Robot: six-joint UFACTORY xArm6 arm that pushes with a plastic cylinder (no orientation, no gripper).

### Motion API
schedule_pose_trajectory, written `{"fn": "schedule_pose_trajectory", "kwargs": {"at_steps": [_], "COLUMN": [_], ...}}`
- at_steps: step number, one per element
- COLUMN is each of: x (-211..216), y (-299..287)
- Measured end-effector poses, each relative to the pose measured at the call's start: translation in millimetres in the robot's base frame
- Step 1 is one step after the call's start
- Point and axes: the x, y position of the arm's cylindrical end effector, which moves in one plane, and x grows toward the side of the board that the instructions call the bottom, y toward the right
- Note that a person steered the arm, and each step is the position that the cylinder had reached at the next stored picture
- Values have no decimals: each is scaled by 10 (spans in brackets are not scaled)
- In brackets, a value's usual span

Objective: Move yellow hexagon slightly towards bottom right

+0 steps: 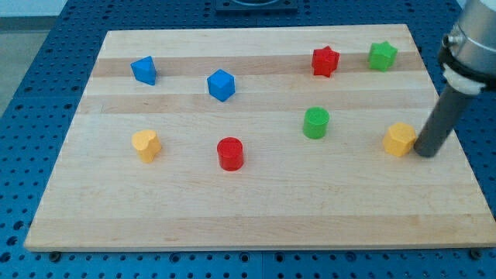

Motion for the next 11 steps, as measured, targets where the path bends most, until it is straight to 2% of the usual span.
{"fn": "schedule_pose_trajectory", "kwargs": {"at_steps": [1, 2, 3, 4, 5, 6, 8, 9, 10, 11], "x": [-119, -632, -895, -828, -564, -335, -727, -566, -141, 56], "y": [143, 182, 4, -449, -638, -462, -417, -380, -380, -380]}}
